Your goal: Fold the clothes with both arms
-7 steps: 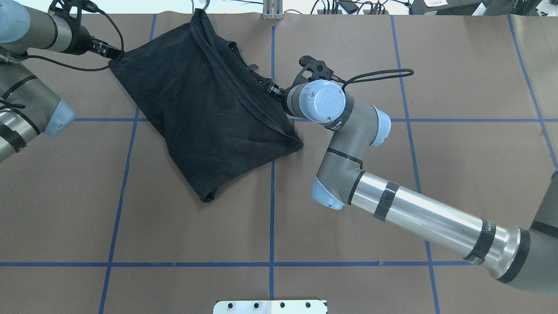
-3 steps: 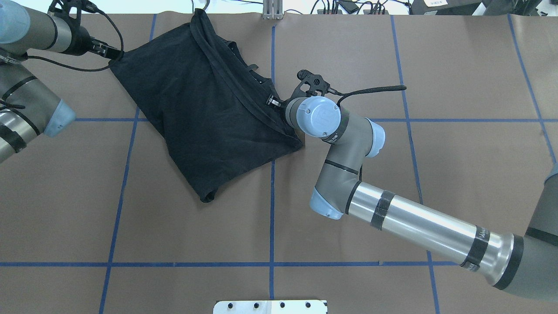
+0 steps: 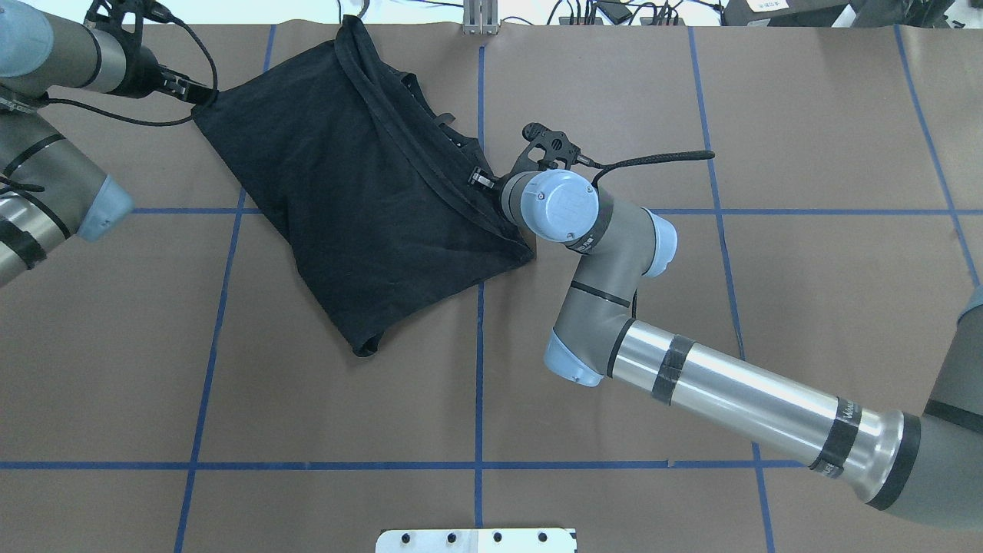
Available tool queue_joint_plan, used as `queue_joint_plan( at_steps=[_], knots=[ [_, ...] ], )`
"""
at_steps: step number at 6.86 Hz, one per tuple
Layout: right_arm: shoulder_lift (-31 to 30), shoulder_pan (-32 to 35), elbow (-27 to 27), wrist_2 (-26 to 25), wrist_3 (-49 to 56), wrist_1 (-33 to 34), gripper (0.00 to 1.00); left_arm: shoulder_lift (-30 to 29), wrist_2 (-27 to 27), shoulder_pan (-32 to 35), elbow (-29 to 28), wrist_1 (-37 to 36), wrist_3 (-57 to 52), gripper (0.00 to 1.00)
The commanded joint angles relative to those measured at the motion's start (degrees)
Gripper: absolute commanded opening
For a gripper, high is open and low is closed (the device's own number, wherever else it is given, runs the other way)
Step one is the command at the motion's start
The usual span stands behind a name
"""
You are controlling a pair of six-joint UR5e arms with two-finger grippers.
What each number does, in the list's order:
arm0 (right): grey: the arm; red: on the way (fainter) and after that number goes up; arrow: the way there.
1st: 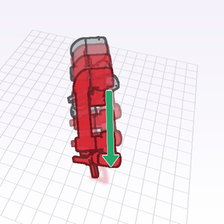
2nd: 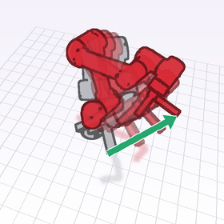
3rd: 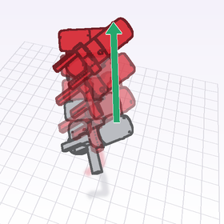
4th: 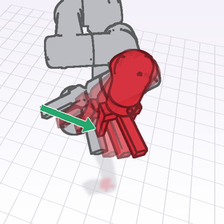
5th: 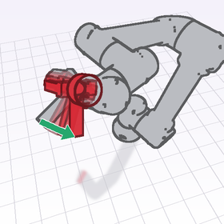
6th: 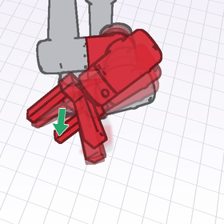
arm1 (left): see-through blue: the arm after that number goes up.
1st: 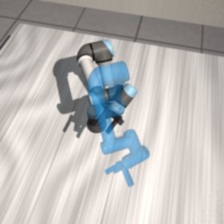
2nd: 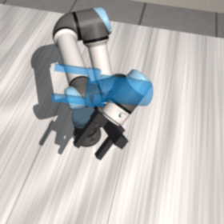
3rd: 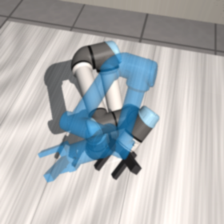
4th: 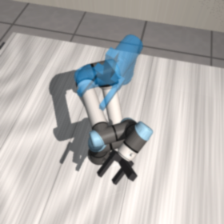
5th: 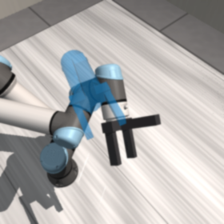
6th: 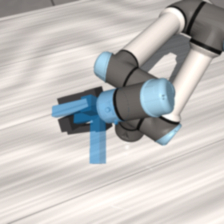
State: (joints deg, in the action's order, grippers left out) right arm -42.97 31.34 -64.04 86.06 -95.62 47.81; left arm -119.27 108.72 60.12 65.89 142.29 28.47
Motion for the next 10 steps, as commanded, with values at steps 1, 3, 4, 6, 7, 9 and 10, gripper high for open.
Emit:
queue_joint_plan(
  at_steps=[1,3,4,6,7,9,10],
  knots=[
    [0.6,-0.2,-0.2,0.0,-0.1,0.0,0.44,0.0,0.0,0.0,-0.1,0.0,0.0,1.0],
    [0.4,-0.6,-0.1,0.0,0.2,0.1,0.44,0.3,0.0,0.0,0.0,0.0,0.0,1.0],
    [0.5,-0.5,-0.2,-0.1,0.2,0.1,0.44,0.4,0.0,0.0,0.0,0.0,0.0,1.0],
    [-0.5,-0.6,-2.5,-0.1,0.4,0.2,0.0,0.4,0.0,0.0,0.0,0.0,0.0,1.0],
    [-2.9,-0.6,-5.4,0.2,0.9,0.2,0.0,0.4,0.0,0.0,0.0,0.1,0.0,1.0],
    [-10.1,-2.8,-16.3,0.1,1.0,4.2,0.0,0.4,-0.1,-0.1,0.1,0.1,0.1,1.0],
    [-13.6,-6.0,-23.5,-1.4,1.0,8.2,0.0,0.4,0.0,-0.1,0.1,0.2,0.1,1.0]
  ],
)
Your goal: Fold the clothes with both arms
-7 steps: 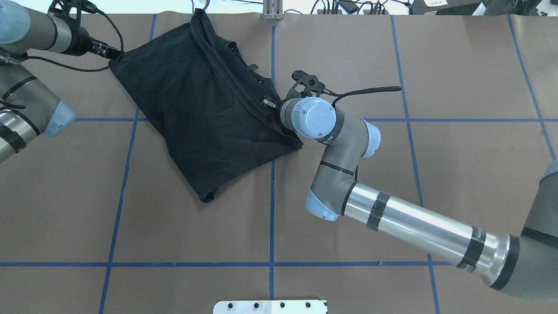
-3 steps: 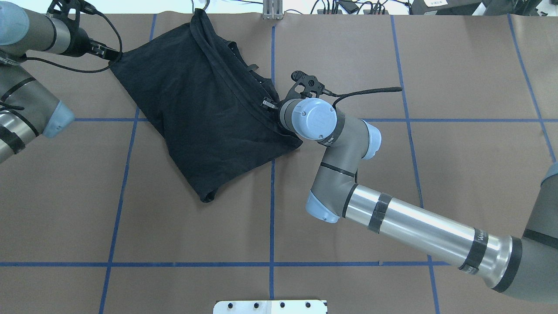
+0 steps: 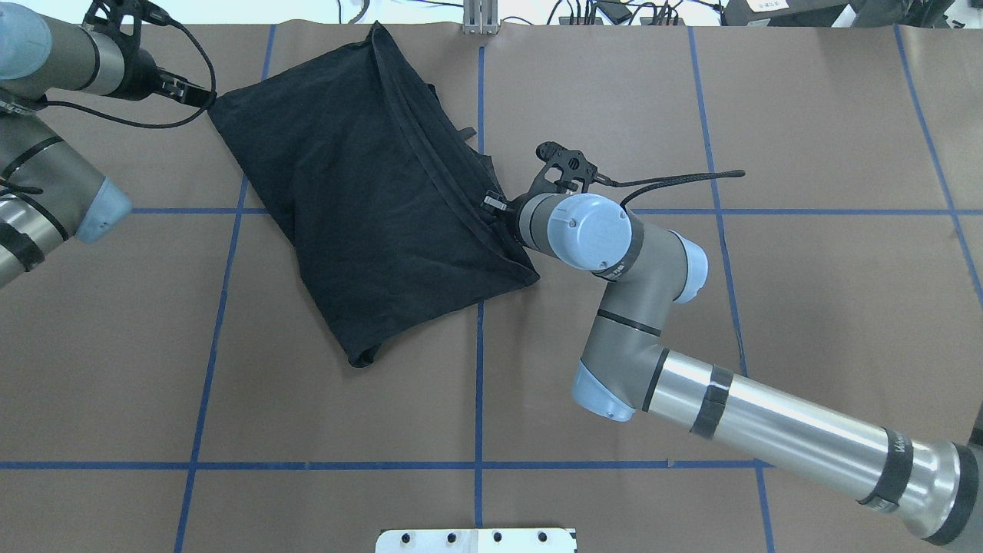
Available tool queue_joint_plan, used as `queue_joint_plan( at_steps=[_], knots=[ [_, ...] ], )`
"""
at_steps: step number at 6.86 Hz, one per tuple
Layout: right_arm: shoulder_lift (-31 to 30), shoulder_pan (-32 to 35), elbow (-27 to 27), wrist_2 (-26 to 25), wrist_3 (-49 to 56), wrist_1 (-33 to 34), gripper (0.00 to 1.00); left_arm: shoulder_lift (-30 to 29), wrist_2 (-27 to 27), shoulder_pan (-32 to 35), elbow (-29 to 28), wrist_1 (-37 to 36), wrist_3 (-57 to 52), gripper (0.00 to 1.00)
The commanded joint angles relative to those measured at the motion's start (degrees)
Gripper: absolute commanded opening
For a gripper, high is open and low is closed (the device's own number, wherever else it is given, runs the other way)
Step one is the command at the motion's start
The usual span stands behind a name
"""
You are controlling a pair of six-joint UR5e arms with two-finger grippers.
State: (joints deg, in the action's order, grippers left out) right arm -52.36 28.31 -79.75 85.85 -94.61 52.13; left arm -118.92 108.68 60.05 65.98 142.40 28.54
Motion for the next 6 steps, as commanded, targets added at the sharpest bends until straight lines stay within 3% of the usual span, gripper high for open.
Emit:
queue_joint_plan(
  at_steps=[1,3,6],
  knots=[
    [-6.2,-7.2,-13.4,-5.2,-0.1,7.8,0.0,0.0,0.0,-0.1,0.0,0.1,0.0,1.0],
    [-9.2,-12.6,-18.2,-10.4,-0.6,9.9,0.0,-0.1,0.0,-0.2,0.0,0.1,0.0,1.0],
    [-9.3,-13.7,-18.3,-12.0,-0.6,9.9,0.0,-0.1,0.0,-0.4,0.0,0.1,0.0,1.0]
  ],
)
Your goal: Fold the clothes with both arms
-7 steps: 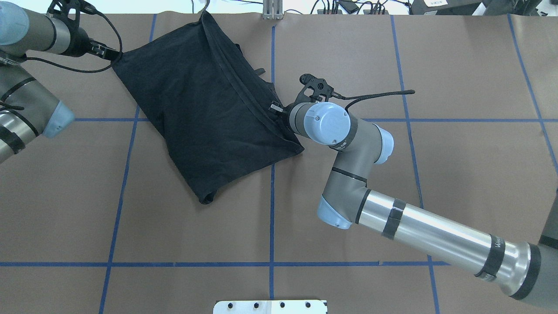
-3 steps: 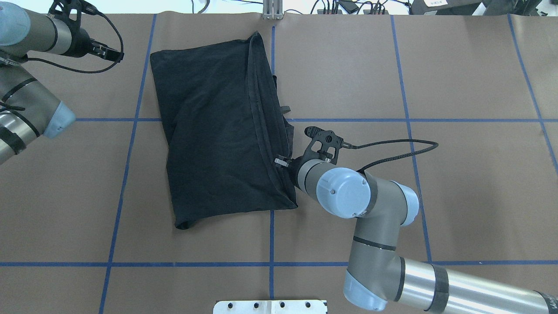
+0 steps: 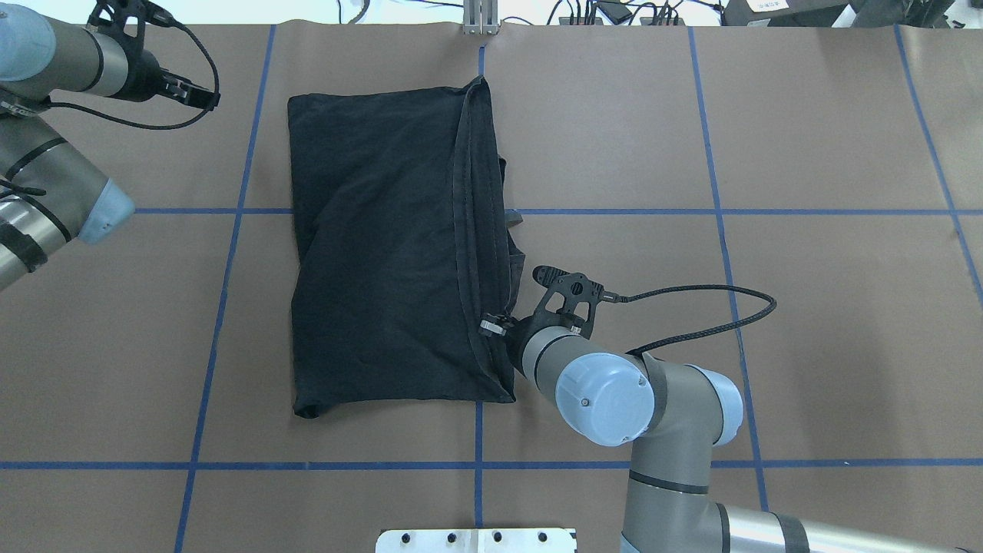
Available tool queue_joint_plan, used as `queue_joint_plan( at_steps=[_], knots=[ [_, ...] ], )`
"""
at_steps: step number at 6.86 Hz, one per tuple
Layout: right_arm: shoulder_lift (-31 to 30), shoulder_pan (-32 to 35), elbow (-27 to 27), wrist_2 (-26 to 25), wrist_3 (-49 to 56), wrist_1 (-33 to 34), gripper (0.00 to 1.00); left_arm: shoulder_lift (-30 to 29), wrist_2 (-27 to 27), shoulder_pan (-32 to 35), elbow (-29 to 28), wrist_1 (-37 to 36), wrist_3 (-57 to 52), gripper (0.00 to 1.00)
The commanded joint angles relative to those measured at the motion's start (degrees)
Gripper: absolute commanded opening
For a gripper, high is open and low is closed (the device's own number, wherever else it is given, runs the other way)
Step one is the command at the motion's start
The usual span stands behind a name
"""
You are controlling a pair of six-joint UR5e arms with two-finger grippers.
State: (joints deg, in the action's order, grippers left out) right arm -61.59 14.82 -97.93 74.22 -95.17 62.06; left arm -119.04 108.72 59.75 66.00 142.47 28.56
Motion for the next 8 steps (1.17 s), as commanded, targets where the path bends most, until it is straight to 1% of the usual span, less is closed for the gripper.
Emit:
queue_joint_plan(
  at_steps=[1,2,3,4,5,6,7,8],
  knots=[
    [0.1,0.6,-0.2,-0.1,0.6,0.2,0.95,0.0,0.0,-0.1,0.0,0.0,0.0,1.0],
    [0.9,2.3,-1.8,1.7,2.9,5.7,1.0,0.0,0.0,0.0,0.0,0.0,0.0,1.0],
    [2.3,3.4,-5.7,4.0,10.2,13.5,1.0,0.0,0.0,-0.1,0.0,0.0,0.0,1.0],
    [3.7,3.4,-6.8,4.6,13.5,18.8,1.0,0.0,0.0,-0.1,0.0,0.0,0.0,1.0],
    [7.2,3.4,-6.5,5.5,18.3,24.5,0.99,0.0,0.0,-0.1,0.0,0.0,0.0,1.0],
    [8.5,3.4,-6.4,5.8,26.5,24.7,0.98,0.0,0.0,-0.1,0.0,0.0,0.0,1.0],
    [7.9,4.3,-5.7,5.4,32.9,17.7,0.98,0.0,0.0,-0.1,0.0,0.0,0.0,1.0],
    [7.4,4.8,-5.3,5.7,34.7,8.9,0.98,0.0,0.0,-0.1,0.0,0.0,0.0,1.0]
  ],
)
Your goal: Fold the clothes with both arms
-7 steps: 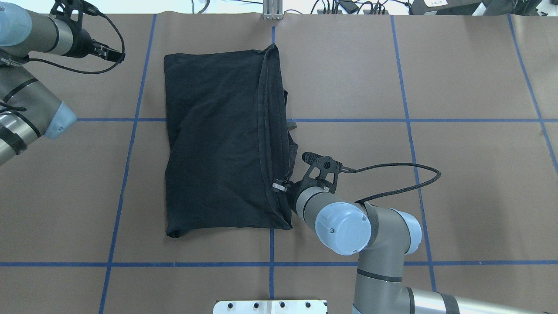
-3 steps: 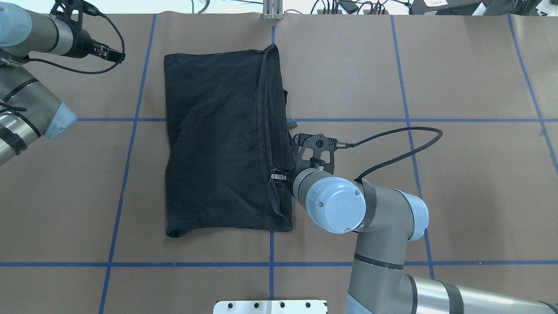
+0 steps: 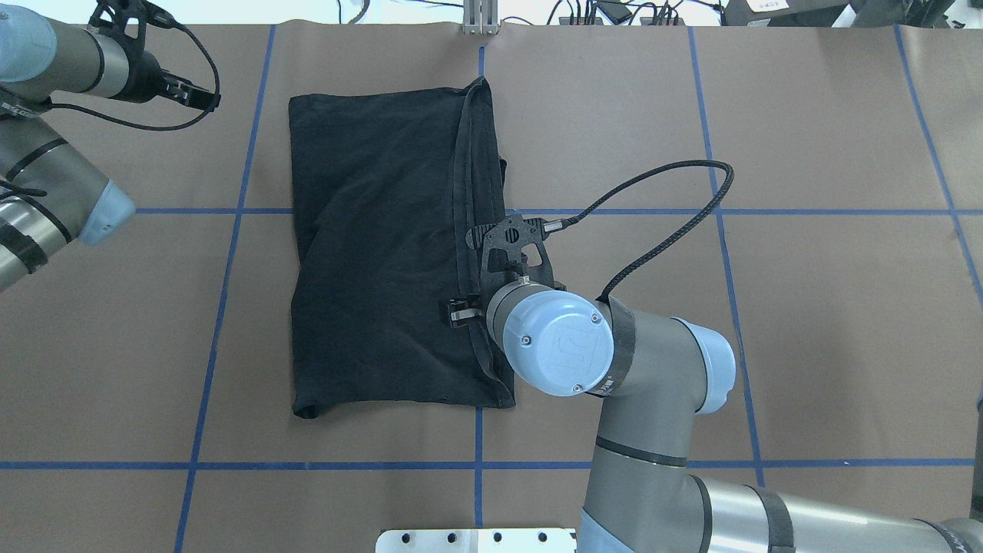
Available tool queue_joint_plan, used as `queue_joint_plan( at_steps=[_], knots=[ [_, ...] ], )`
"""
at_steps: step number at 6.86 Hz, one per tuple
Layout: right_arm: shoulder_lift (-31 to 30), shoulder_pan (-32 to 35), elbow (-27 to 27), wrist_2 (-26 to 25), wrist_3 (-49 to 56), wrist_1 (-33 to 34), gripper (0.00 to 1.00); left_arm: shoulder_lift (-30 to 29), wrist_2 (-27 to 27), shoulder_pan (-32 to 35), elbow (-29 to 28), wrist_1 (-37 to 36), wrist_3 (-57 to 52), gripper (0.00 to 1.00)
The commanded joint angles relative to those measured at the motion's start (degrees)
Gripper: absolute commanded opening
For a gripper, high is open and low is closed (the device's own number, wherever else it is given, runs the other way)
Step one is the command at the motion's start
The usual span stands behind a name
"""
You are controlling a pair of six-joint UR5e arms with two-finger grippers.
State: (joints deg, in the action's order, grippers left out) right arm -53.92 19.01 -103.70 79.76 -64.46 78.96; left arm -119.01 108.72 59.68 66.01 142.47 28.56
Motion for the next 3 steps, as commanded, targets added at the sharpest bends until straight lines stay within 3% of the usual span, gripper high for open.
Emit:
queue_joint_plan(
  at_steps=[1,3],
  knots=[
    [-0.1,0.3,1.6,2.8,3.9,-6.7,0.99,0.0,0.0,0.0,0.0,0.0,0.0,1.0],
    [2.4,0.7,1.7,5.8,6.6,9.3,1.0,2.1,0.8,0.1,3.2,-1.0,-0.2,1.0]
  ],
)
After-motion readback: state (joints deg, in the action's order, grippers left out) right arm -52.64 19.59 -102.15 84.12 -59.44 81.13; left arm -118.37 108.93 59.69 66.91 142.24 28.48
